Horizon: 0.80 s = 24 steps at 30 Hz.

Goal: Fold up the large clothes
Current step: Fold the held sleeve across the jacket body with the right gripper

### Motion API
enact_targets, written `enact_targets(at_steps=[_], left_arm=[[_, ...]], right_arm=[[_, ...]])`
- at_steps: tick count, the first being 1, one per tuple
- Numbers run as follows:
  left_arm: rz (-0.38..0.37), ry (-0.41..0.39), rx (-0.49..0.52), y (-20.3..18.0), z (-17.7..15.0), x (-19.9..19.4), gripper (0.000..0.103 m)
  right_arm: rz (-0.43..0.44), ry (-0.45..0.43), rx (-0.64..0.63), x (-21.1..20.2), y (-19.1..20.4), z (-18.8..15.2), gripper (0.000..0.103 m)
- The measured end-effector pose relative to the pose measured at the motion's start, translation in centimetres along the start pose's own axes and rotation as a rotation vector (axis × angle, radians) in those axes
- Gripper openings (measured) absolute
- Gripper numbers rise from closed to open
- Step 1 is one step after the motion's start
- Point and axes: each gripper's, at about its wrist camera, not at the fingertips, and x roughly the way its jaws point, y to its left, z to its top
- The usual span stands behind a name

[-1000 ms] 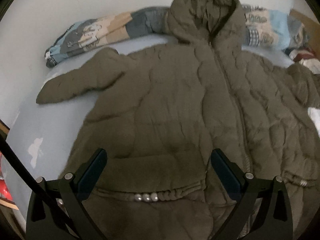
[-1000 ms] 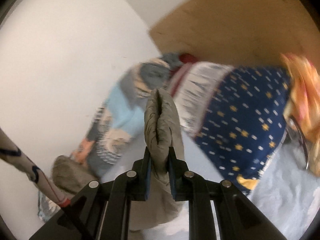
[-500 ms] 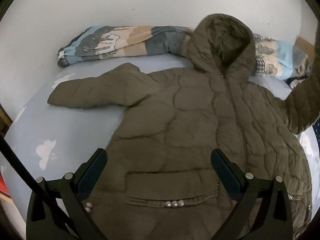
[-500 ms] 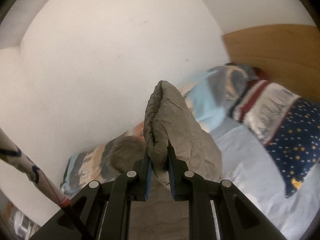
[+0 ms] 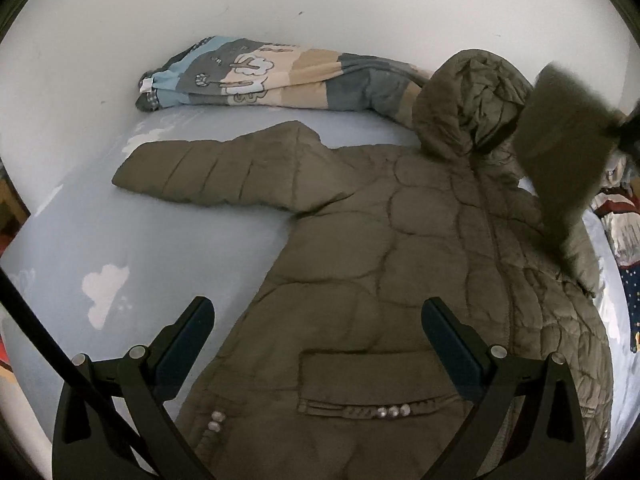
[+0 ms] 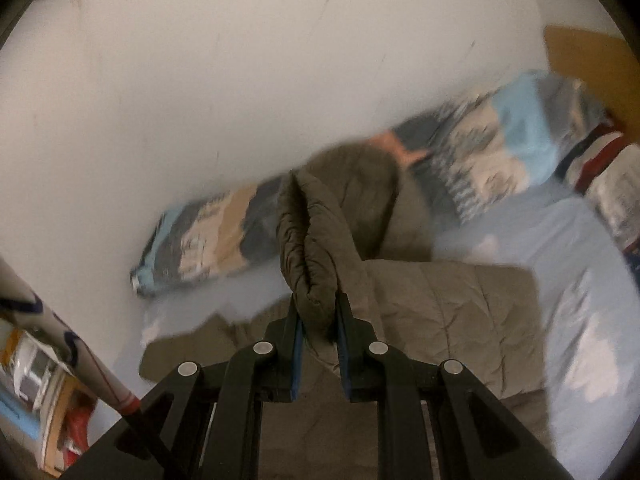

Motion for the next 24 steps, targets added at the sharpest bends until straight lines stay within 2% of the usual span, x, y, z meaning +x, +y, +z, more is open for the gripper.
enact_targets(at_steps=[7, 14, 17, 19, 20, 21, 24], left_arm=[[0.011, 0.029, -0.009, 0.4, 0.0, 1.1, 0.103], [0.012, 0.047, -0.024, 0.4, 0.3, 1.9, 0.103], [0.013, 0.049, -0.020, 0.1, 0.3, 2.2, 0.103], [0.016, 0.052, -0.018, 0.1, 0.5, 2.4, 0.103], [0.017, 0.052, -0.018, 0.1, 0.6, 2.5, 0.103], [0.020, 0.052, -0.018, 0.1, 0.7, 2.6, 0.103], [0.020, 0.055, -0.024, 0.0, 1.2, 3.1, 0.103]], right_arm=[[0.014, 0.160, 0.014, 9.2, 0.7, -6.1, 0.016], [0.049, 0.235, 0.013, 13.9, 1.0, -9.3, 0.016], [0.085, 0.285, 0.020, 15.1, 1.4, -10.3, 0.019], [0.093, 0.312, 0.010, 15.8, 1.6, -11.1, 0.037], [0.097, 0.327, 0.008, 15.8, 1.9, -11.4, 0.058], [0.118, 0.335, 0.006, 15.7, 1.9, -11.5, 0.068], [0.175, 0.320, -0.037, 14.0, 2.1, -11.5, 0.068]])
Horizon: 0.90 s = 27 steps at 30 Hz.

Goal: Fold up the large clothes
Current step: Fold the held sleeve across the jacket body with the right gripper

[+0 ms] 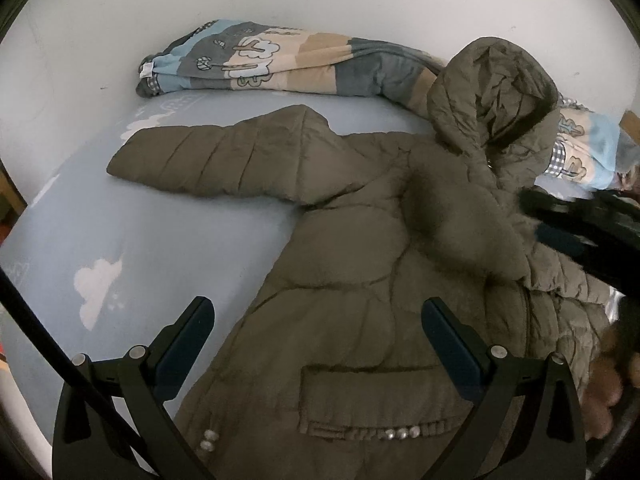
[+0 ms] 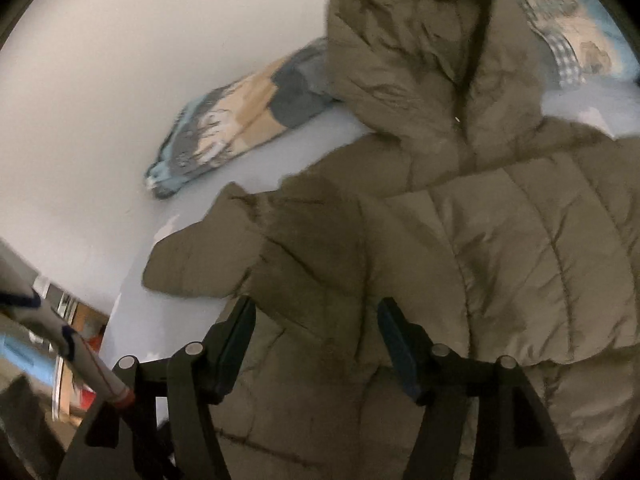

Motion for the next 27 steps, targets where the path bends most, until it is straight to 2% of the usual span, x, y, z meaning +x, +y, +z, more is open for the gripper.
enact_targets(at_steps=[2, 5, 7, 10, 14, 18, 21, 23, 25, 26, 27], left_arm=[[0.002, -0.005, 0.001, -0.2, 0.4, 0.3, 0.103], [0.011, -0.016, 0.031, -0.9, 1.0, 1.1, 0.103], [0.016, -0.014, 0.052, -1.3, 1.3, 1.8, 0.103], [0.029, 0.000, 0.079, -2.1, 1.8, 2.9, 0.103], [0.008, 0.037, 0.121, -3.8, 1.8, 4.7, 0.103], [0.017, 0.125, 0.201, -5.8, 0.9, 6.9, 0.103], [-0.001, 0.190, 0.215, -6.3, 0.2, 8.0, 0.103], [-0.006, 0.178, 0.209, -6.3, 0.3, 7.5, 0.103], [-0.021, 0.140, 0.192, -5.9, 0.9, 6.4, 0.103], [-0.031, 0.115, 0.175, -5.6, 1.4, 5.6, 0.103], [-0.036, 0.105, 0.164, -5.4, 1.7, 5.2, 0.103]], right_arm=[[0.011, -0.011, -0.024, -1.7, -0.2, 0.0, 0.068], [-0.051, -0.082, 0.005, -5.0, -2.6, 0.7, 0.068], [-0.191, -0.126, 0.054, -7.2, -6.1, 1.7, 0.068], [-0.376, -0.134, 0.096, -9.1, -10.6, 2.4, 0.068], [-0.521, -0.111, 0.149, -10.0, -15.9, 2.2, 0.068], [-0.538, -0.036, 0.196, -8.4, -19.2, 0.8, 0.068], [-0.531, -0.002, 0.200, -6.7, -20.1, -0.5, 0.070], [-0.535, 0.001, 0.204, -6.7, -20.3, -0.6, 0.070], [-0.576, -0.002, 0.212, -7.1, -19.8, 0.0, 0.070], [-0.632, -0.057, 0.202, -7.9, -18.6, 0.0, 0.070], [-0.649, -0.093, 0.181, -8.5, -17.4, 0.1, 0.070]])
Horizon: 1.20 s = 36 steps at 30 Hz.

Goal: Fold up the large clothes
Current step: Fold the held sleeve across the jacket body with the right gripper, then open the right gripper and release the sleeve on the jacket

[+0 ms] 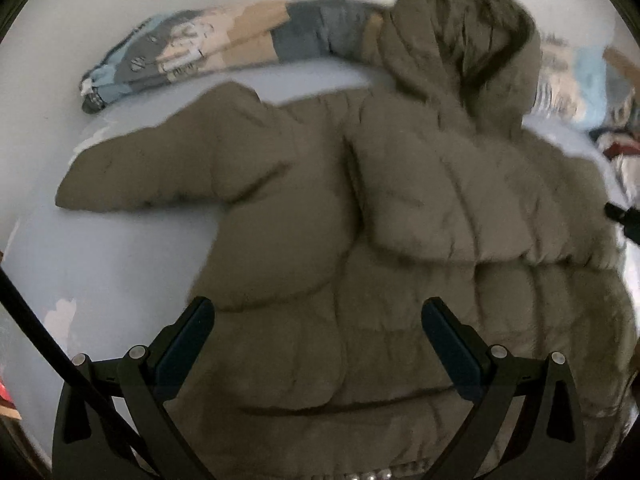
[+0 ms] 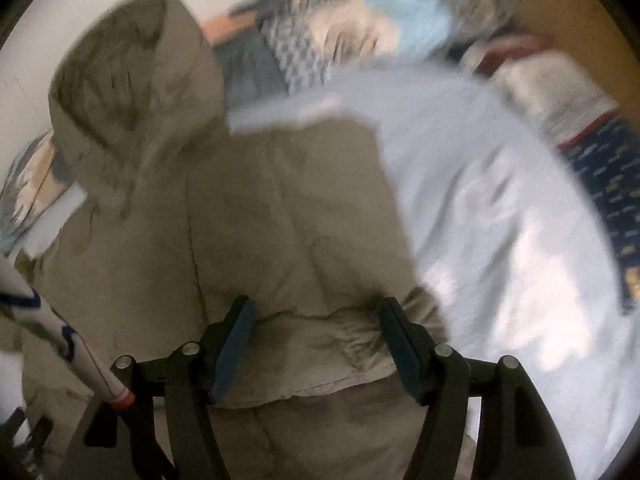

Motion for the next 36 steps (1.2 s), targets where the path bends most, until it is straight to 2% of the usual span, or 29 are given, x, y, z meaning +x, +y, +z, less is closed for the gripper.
enact_targets(at_steps=[3, 5, 8, 12, 15, 18, 21, 23, 25, 26, 28, 30, 36], left_arm=[[-0.006, -0.035, -0.039, 0.9, 0.4, -1.3, 0.103], [0.010, -0.047, -0.049, 1.5, 0.6, -1.7, 0.103], [0.029, -0.062, -0.067, 2.4, 0.8, -2.2, 0.103], [0.020, -0.066, -0.101, 3.8, 1.3, -2.7, 0.103], [0.014, -0.070, -0.106, 4.3, 1.4, -2.9, 0.103], [0.011, -0.075, -0.106, 4.5, 1.3, -3.1, 0.103], [0.007, -0.085, -0.115, 4.9, 1.3, -3.6, 0.103], [0.010, -0.094, -0.121, 5.1, 1.4, -3.9, 0.103], [0.012, -0.093, -0.128, 5.3, 1.3, -4.0, 0.103], [0.010, -0.090, -0.134, 5.5, 1.4, -4.1, 0.103], [0.007, -0.092, -0.142, 5.8, 1.3, -4.2, 0.103], [0.015, -0.098, -0.142, 6.2, 1.3, -4.5, 0.103], [0.010, -0.103, -0.162, 7.3, 1.5, -4.7, 0.103]], right_arm=[[0.080, -0.049, -0.083, -2.3, 3.7, -0.3, 0.071], [0.161, -0.028, -0.134, -2.8, 7.0, -0.8, 0.071], [0.224, 0.016, -0.190, -2.5, 11.4, -2.0, 0.071], [0.222, 0.045, -0.288, -1.4, 17.3, -4.2, 0.073], [0.142, 0.059, -0.364, 0.1, 19.9, -5.8, 0.082], [0.133, 0.082, -0.362, 1.3, 19.9, -6.2, 0.083], [0.153, 0.103, -0.352, 0.5, 19.5, -5.7, 0.083], [0.203, 0.073, -0.321, -0.9, 19.0, -5.3, 0.083], [0.215, 0.047, -0.295, -1.8, 18.4, -5.1, 0.084], [0.204, 0.054, -0.290, -1.7, 18.3, -5.2, 0.084], [0.177, 0.145, -0.298, 0.3, 18.3, -5.9, 0.085], [0.176, 0.170, -0.310, 0.8, 18.4, -6.3, 0.085], [0.265, 0.096, -0.246, -4.3, 16.8, -7.0, 0.086]])
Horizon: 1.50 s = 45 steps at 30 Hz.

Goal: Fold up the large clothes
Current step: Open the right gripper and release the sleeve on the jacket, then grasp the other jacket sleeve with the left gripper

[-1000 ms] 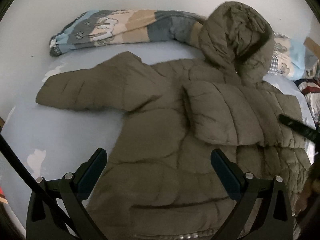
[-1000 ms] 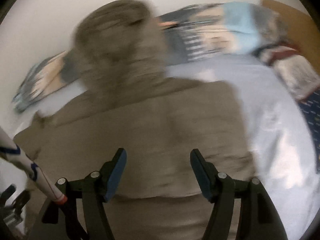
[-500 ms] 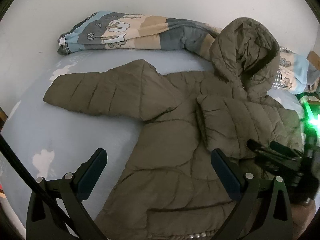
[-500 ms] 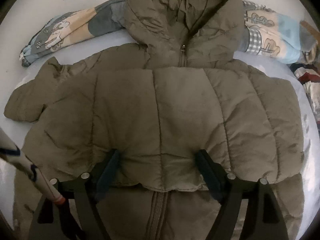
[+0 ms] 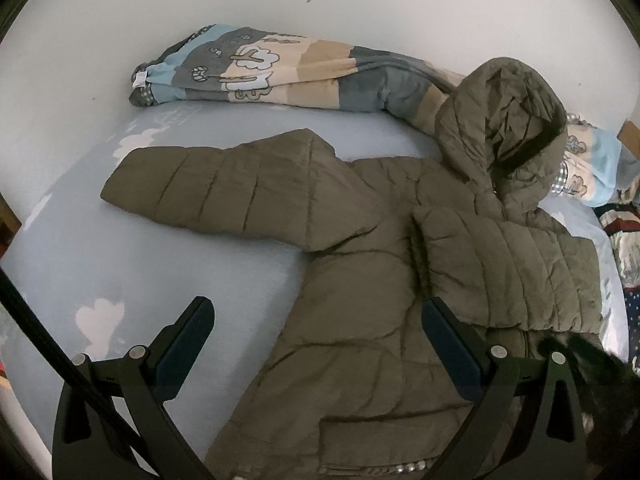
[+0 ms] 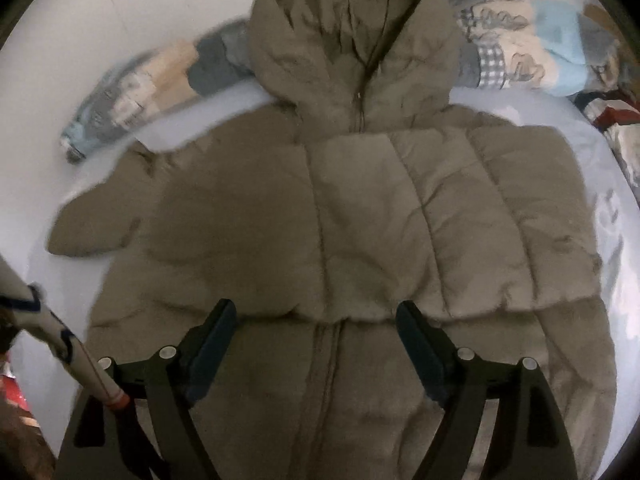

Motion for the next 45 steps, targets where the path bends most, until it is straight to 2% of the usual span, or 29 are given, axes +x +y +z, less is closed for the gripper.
enact_targets(at_steps=[5, 10, 13, 16, 20, 24, 30, 32, 36, 41, 45], left_arm=[[0.003, -0.003, -0.015, 0.9, 0.1, -0.1, 0.103], [0.035, -0.001, -0.012, 1.5, 0.2, 0.5, 0.103], [0.063, 0.002, -0.009, 2.0, 0.3, 1.0, 0.103], [0.091, -0.002, -0.021, 3.2, 0.8, 1.6, 0.103], [0.103, 0.015, -0.095, 6.1, 1.7, 2.6, 0.103], [0.156, 0.015, -0.166, 9.8, 2.2, 3.0, 0.103], [0.168, 0.033, -0.265, 15.0, 2.5, 3.6, 0.103], [0.157, 0.039, -0.288, 16.5, 2.6, 3.9, 0.103], [0.078, 0.046, -0.370, 19.5, 3.0, 4.4, 0.103], [-0.083, 0.050, -0.623, 25.8, 3.4, 6.2, 0.103], [-0.113, 0.026, -0.733, 29.0, 3.4, 7.5, 0.099]], right_arm=[[0.069, -0.055, -0.025, -5.8, 0.7, -4.5, 0.086], [0.068, -0.119, -0.113, -8.8, 1.2, -8.6, 0.086], [0.078, -0.141, -0.145, -8.3, 1.0, -8.5, 0.086], [0.115, -0.124, -0.088, -8.2, 0.5, -7.6, 0.086], [0.082, -0.135, -0.133, -8.5, 1.2, -8.3, 0.086], [0.109, -0.132, -0.140, -8.8, 1.2, -8.7, 0.086], [0.116, -0.177, -0.199, -10.0, 2.4, -9.0, 0.086], [0.129, -0.164, -0.205, -9.8, 2.6, -9.2, 0.086], [0.127, -0.146, -0.211, -9.3, 2.7, -9.6, 0.086], [0.136, -0.140, -0.202, -9.0, 2.6, -9.6, 0.086], [0.141, -0.124, -0.209, -8.5, 2.7, -9.9, 0.086]])
